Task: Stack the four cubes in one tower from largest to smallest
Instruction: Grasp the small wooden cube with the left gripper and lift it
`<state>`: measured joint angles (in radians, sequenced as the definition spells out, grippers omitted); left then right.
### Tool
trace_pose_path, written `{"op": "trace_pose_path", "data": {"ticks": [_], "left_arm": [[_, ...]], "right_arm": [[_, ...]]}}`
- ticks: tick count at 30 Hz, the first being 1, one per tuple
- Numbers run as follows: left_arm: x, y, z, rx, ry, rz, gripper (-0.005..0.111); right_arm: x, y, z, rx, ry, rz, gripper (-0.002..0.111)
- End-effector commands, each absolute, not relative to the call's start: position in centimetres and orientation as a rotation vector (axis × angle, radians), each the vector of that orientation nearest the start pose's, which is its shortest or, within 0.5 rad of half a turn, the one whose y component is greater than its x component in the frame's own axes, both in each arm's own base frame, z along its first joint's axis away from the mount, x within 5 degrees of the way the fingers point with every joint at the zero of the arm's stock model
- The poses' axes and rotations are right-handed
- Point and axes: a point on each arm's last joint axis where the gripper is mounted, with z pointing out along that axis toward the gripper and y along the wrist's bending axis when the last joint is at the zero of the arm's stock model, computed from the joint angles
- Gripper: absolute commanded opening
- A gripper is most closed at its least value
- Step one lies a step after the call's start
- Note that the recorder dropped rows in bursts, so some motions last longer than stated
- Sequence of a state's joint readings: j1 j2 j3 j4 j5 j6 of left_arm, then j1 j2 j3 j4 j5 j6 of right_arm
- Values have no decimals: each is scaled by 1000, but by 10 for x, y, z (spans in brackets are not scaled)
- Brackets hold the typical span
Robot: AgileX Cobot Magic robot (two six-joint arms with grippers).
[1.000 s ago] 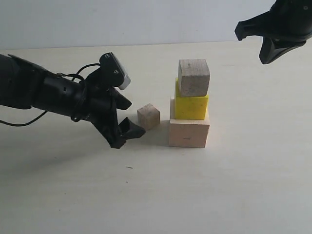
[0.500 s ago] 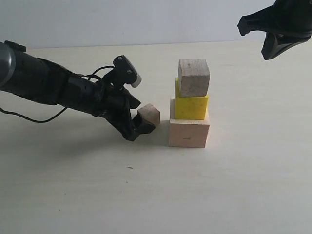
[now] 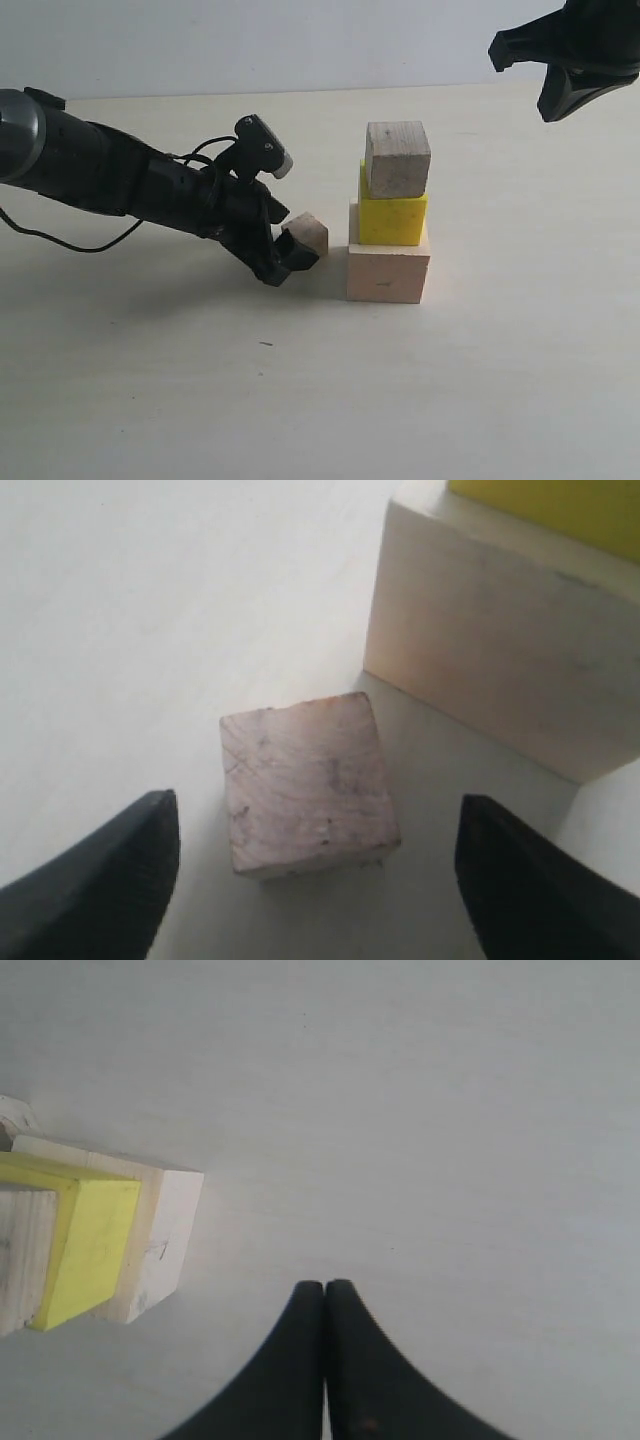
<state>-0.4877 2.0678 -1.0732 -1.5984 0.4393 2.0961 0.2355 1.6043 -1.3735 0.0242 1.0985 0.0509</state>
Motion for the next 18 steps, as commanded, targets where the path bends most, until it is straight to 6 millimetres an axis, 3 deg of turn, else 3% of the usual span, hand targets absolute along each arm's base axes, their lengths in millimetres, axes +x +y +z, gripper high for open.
{"op": "trace_pose_path", "data": {"ticks": [1, 6, 8, 13, 17, 18], "left_arm": [[328, -220, 105, 1298, 2036, -553, 73], [329, -220, 106, 1293, 2033, -553, 71], [329, -220, 106, 1294, 2033, -553, 64], [329, -220, 106, 1287, 2041, -544, 34], [330, -220, 110, 1283, 2036, -540, 1], [330, -219, 112, 1285, 2031, -536, 0]], "right_arm": [[317, 76, 307, -236, 2800, 95, 0], [317, 76, 307, -236, 2800, 95, 0], [317, 76, 307, -220, 2801, 98, 0], [318, 76, 307, -203, 2801, 101, 0], [317, 76, 307, -204, 2803, 97, 0], [318, 76, 307, -205, 2803, 96, 0]]}}
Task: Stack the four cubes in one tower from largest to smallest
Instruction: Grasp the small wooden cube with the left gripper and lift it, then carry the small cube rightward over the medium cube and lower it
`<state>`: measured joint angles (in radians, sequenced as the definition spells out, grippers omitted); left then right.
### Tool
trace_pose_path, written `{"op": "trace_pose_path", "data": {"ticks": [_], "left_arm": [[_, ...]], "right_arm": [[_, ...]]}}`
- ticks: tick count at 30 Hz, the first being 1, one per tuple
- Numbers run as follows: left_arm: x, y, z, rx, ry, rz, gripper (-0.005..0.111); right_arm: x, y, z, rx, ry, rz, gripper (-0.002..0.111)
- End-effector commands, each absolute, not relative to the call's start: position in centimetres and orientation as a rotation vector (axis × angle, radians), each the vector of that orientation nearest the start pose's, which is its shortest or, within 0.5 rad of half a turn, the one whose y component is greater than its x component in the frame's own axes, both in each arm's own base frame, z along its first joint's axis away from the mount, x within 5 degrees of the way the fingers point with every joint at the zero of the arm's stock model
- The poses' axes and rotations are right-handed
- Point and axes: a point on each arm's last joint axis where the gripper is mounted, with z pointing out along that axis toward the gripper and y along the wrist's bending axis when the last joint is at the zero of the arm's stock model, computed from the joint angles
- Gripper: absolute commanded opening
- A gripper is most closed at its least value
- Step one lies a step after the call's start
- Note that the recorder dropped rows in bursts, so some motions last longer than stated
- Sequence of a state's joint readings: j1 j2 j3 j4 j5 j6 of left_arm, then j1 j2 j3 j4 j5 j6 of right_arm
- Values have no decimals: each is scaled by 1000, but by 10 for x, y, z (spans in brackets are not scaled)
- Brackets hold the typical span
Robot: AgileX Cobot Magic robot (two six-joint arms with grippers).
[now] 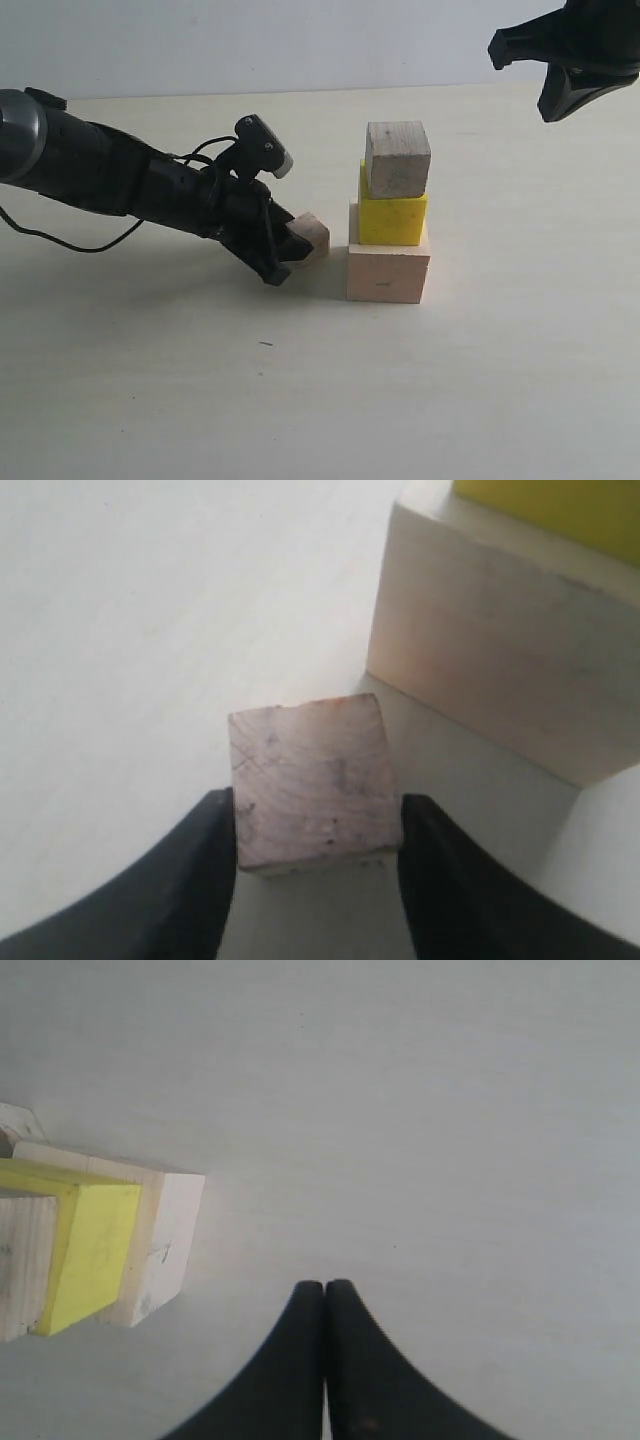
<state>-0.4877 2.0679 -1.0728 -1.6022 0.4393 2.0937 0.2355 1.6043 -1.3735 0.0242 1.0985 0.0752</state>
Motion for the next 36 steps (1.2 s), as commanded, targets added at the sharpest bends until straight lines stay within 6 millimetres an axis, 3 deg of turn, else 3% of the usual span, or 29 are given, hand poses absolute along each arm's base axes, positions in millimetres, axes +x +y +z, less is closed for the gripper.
{"op": "trace_pose_path", "data": {"ticks": [1, 5, 14, 16, 20, 25, 29, 36], "left_arm": [[330, -219, 116, 1280, 2024, -536, 0], [327, -217, 140, 1282, 1997, -523, 0], [297, -192, 204, 1529, 2039, -358, 0], [288, -184, 233, 1564, 2021, -299, 0], [278, -188, 290, 1621, 1972, -418, 0], [288, -200, 344, 1648, 1864, -473, 0], [296, -212, 357, 1684, 1811, -585, 0], [310, -233, 353, 1734, 1708, -769, 0]], "right_arm": [[318, 75, 307, -208, 2802, 86, 0], [318, 72, 307, -222, 2799, 39, 0], [315, 64, 319, -256, 2732, -80, 0], [314, 61, 323, -264, 2706, -110, 0], [314, 63, 324, -254, 2700, -74, 0], [313, 67, 324, -233, 2709, -3, 0], [311, 69, 322, -227, 2724, 19, 0], [307, 68, 300, -234, 2767, 11, 0]]}}
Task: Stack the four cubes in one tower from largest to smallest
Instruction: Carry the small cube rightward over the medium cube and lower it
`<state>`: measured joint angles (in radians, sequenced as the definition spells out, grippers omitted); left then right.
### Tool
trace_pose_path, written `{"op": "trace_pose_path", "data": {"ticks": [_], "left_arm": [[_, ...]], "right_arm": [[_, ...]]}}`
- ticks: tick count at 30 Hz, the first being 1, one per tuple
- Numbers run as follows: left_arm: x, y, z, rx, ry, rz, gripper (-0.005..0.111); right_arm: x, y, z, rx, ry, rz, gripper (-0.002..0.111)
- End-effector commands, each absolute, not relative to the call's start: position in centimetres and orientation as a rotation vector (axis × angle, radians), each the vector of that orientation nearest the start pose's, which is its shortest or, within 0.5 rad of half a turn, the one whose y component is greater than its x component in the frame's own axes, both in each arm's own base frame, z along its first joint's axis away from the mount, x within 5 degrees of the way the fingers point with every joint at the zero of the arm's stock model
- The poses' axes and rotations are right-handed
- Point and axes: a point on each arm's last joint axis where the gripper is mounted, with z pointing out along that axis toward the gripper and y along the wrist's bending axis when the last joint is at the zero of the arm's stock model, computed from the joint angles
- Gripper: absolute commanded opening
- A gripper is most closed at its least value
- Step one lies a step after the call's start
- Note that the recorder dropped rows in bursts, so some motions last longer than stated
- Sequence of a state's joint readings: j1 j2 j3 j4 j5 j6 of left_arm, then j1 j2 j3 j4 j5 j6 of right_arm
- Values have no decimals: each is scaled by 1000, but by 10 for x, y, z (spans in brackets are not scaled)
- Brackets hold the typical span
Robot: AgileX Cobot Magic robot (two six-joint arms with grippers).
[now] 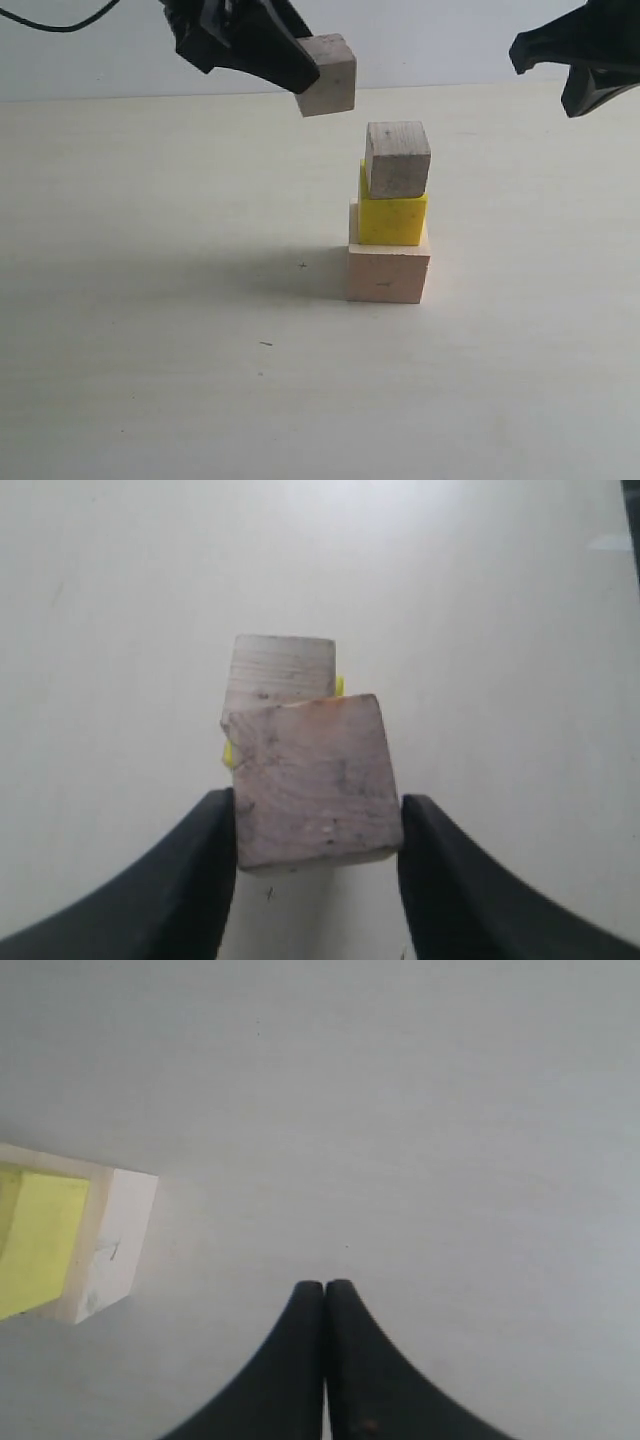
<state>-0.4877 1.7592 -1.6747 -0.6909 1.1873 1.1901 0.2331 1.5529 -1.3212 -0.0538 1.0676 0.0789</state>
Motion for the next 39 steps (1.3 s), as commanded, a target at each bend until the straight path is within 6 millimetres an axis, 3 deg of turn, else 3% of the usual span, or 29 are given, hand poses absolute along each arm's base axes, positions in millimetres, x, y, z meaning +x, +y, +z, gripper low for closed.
{"op": "trace_pose_path", "data": {"ticks": [1, 8, 15, 22, 39], "left_arm": [[311, -234, 353, 1737, 1697, -773, 0], [316, -241, 346, 1751, 1644, -812, 0], [321, -253, 332, 1778, 1622, -825, 0], [326, -276, 334, 1839, 1544, -773, 0], [353, -288, 306, 1893, 1572, -712, 0]], "right_arm": [[306, 68, 297, -235, 2771, 10, 0], [304, 67, 282, -210, 2773, 17, 0], [305, 67, 282, -201, 2765, 21, 0], [305, 67, 282, -201, 2764, 21, 0], [305, 68, 282, -196, 2766, 33, 0]]}}
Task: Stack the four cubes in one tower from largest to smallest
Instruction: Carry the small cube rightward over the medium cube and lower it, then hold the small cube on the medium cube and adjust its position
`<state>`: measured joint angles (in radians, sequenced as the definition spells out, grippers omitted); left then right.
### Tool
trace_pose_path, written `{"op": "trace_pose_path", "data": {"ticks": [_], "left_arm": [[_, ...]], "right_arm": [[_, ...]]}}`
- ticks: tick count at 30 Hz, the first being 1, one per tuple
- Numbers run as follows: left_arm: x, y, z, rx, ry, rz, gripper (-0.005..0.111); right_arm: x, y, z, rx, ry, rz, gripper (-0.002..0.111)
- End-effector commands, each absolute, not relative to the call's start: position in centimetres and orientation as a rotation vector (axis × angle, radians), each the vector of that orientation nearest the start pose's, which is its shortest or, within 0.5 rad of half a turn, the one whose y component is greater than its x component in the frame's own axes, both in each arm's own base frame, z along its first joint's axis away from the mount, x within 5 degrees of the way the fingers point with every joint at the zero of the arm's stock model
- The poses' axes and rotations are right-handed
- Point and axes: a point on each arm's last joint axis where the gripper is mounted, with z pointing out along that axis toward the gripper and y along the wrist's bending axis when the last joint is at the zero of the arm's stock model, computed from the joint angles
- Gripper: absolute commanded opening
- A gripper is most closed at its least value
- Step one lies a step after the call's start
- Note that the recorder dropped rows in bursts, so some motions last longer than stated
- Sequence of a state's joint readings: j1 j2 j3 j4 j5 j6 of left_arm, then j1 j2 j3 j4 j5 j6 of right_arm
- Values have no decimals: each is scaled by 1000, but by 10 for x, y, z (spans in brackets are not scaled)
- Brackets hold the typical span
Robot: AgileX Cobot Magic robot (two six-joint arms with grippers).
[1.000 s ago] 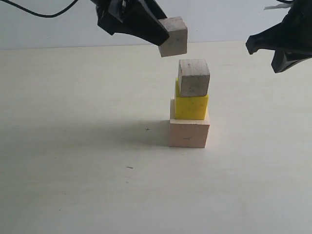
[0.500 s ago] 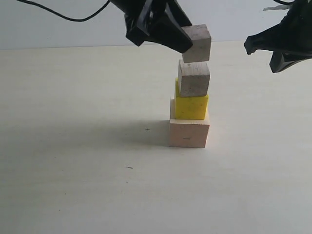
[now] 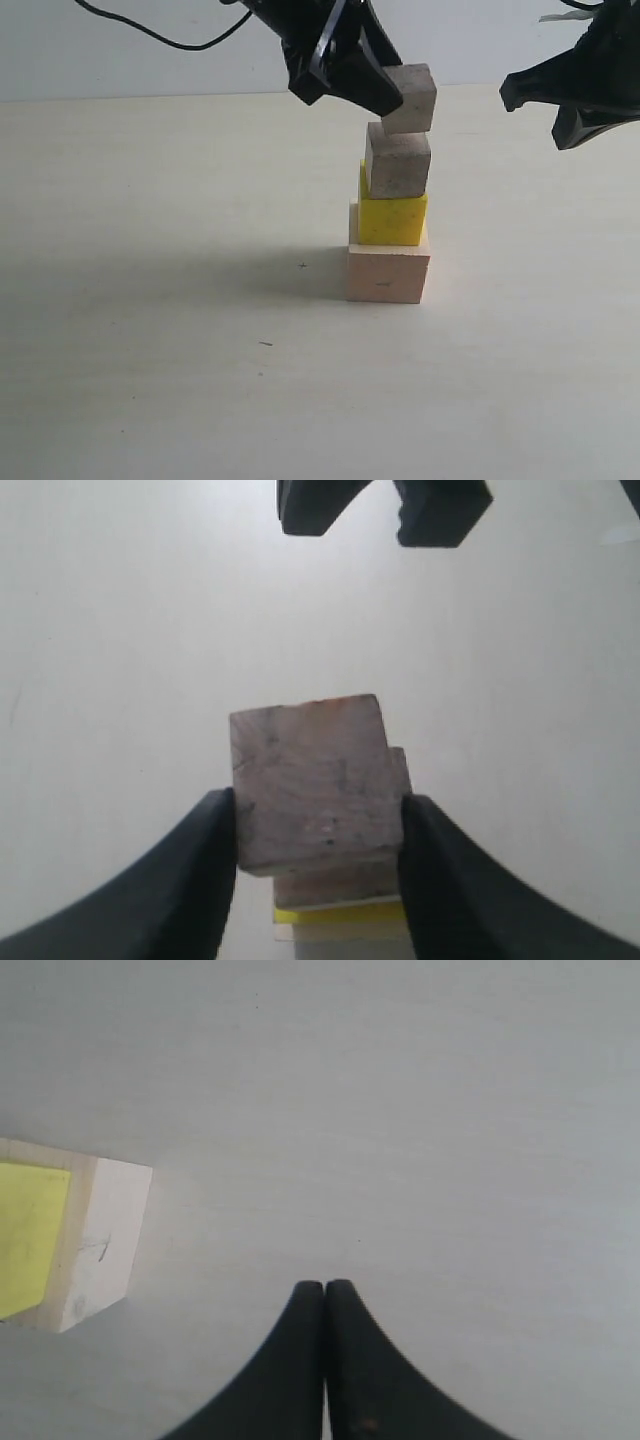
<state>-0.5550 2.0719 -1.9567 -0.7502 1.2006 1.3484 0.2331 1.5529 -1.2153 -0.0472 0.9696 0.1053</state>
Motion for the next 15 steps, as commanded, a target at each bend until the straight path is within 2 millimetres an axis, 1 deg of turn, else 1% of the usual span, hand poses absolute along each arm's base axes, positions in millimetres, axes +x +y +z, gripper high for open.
{"op": "trace_pose_path", "data": {"ticks": [1, 6, 15], "left_arm": [[353, -288, 306, 1895, 1572, -713, 0], [352, -287, 305, 1878, 1627, -737, 0], [352, -287, 305, 1879, 1626, -737, 0]], "right_arm": [[305, 68, 282, -196, 2766, 33, 0], [305, 68, 282, -195, 2762, 34, 0], [305, 69, 282, -190, 2763, 46, 0]]}}
